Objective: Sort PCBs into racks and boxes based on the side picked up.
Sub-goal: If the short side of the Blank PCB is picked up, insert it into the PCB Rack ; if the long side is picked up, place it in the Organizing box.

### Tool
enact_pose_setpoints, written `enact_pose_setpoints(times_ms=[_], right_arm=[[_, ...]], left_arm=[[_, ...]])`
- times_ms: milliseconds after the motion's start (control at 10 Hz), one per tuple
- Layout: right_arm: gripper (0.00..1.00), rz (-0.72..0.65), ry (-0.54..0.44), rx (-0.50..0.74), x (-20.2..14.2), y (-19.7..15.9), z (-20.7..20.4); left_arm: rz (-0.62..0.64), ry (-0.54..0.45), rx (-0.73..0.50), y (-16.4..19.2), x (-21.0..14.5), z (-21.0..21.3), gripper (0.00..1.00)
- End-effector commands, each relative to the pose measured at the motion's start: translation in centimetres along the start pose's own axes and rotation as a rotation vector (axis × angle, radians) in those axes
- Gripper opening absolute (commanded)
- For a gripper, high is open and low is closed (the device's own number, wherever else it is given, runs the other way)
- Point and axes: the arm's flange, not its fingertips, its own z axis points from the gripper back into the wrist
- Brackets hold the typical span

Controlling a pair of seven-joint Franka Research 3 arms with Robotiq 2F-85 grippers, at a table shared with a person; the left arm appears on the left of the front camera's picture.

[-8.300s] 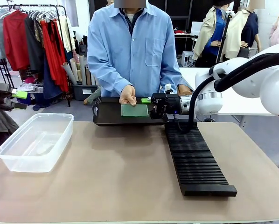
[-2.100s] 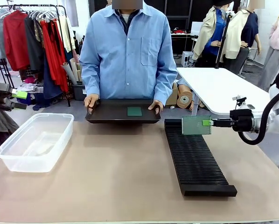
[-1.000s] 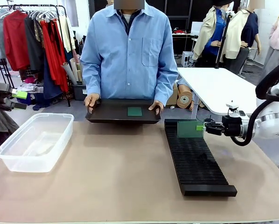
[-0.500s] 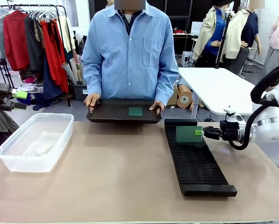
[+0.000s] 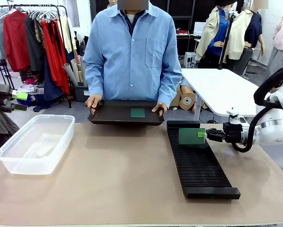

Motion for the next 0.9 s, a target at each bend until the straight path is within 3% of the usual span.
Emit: enact_pose_setpoints(times_ms=[0,800], right_arm=[[0.0,0.005,0.001,0.002,0.14,0.02,-0.13],[0.0,0.021,0.031,-0.008,0.43,-0.05,0.02]], left_arm=[[-0.002,-0.005,-0.005,-0.09,0.02,0.1,1.0],[-0.002,-0.005,-0.005,-0.09,0.02,0.1,1.0]])
